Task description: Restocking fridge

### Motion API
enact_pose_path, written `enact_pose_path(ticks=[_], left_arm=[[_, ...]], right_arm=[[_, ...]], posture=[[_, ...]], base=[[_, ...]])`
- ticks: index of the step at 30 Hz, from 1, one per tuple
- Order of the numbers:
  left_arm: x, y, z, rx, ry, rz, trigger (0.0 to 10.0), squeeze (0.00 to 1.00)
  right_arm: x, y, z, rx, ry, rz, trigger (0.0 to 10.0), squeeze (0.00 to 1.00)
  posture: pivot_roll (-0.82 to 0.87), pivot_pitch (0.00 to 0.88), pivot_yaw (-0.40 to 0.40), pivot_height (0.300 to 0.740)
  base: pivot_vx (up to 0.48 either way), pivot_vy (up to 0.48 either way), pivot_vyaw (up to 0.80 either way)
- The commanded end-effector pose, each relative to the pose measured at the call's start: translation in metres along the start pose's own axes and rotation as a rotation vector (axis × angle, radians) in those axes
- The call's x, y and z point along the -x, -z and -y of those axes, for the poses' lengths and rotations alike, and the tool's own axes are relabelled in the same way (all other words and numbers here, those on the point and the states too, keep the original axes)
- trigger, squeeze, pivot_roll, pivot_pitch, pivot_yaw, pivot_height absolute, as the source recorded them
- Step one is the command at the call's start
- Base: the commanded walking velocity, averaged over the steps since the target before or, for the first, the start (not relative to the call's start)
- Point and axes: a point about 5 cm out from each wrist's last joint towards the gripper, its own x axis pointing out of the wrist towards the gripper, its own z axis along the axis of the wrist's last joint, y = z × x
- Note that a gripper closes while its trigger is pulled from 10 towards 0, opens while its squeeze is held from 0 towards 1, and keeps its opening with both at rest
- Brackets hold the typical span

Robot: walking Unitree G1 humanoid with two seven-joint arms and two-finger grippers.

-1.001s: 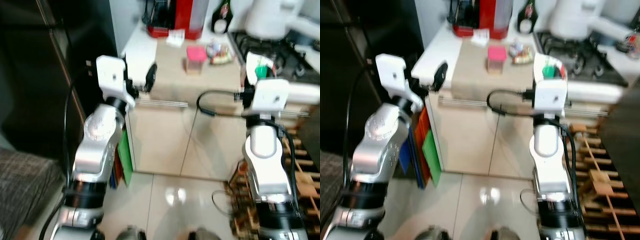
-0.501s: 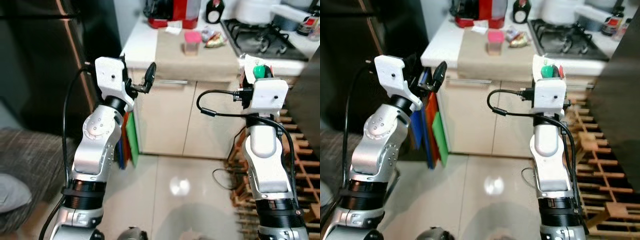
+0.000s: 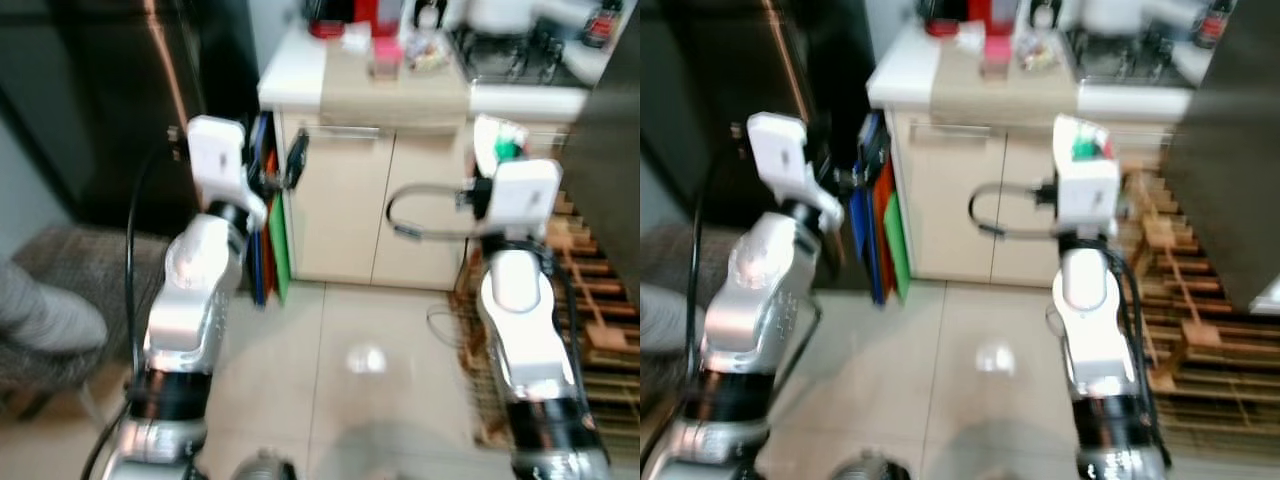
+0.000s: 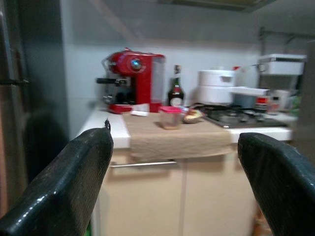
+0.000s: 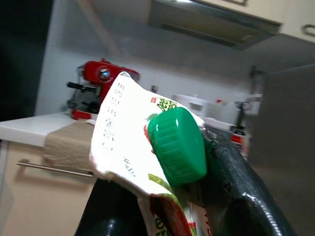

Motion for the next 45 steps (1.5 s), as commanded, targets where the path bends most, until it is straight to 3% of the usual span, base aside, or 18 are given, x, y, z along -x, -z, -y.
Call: enact_pose_path(ticks=[1, 6, 13, 17, 19, 23, 30, 45], left_arm=[[0.005, -0.001, -0.008, 0.004, -0.020, -0.017, 10.0, 0.00], [0.014, 0.007, -0.018, 0.042, -0.070, -0.073, 10.0, 0.00], [0.015, 0.020, -0.020, 0.095, -0.060, -0.147, 10.0, 0.00], [0.011, 0.027, -0.003, 0.114, 0.039, -0.175, 10.0, 0.00], [0.014, 0.036, 0.005, 0.133, 0.059, -0.200, 10.0, 0.00], [0.010, 0.033, 0.013, 0.167, 0.089, -0.182, 10.0, 0.00], [-0.009, 0.033, 0.011, 0.157, 0.022, -0.143, 10.0, 0.00], [-0.018, 0.049, 0.020, 0.173, -0.014, -0.169, 10.0, 0.00]], right_arm=[[-0.001, 0.001, -0.008, -0.044, -0.019, -0.021, 10.0, 0.00], [0.008, 0.015, -0.025, -0.143, -0.069, -0.127, 10.0, 0.00], [0.013, 0.014, -0.030, -0.137, -0.088, -0.116, 10.0, 0.00], [0.019, 0.019, -0.015, -0.125, -0.024, -0.144, 10.0, 0.00], [0.024, 0.028, -0.004, -0.116, 0.018, -0.185, 10.0, 0.00], [0.025, 0.030, 0.014, -0.117, 0.064, -0.213, 10.0, 0.00], [0.011, 0.026, 0.016, -0.068, 0.011, -0.190, 10.0, 0.00], [0.016, 0.024, 0.026, -0.009, -0.048, -0.201, 10.0, 0.00]], posture=[[0.01, 0.000, 0.020, 0.740], [0.04, 0.000, 0.048, 0.740], [0.01, 0.000, 0.102, 0.740], [-0.05, 0.000, 0.144, 0.740], [-0.07, 0.000, 0.139, 0.740], [-0.10, 0.000, 0.106, 0.740], [-0.13, 0.000, 0.071, 0.740], [-0.20, 0.000, 0.064, 0.740]], base=[[0.000, -0.469, 0.00], [0.000, -0.461, 0.00], [0.000, -0.458, 0.00], [0.000, -0.458, 0.00], [0.000, -0.458, 0.00], [0.000, -0.456, 0.00], [0.000, -0.439, 0.00], [0.206, -0.405, 0.00]])
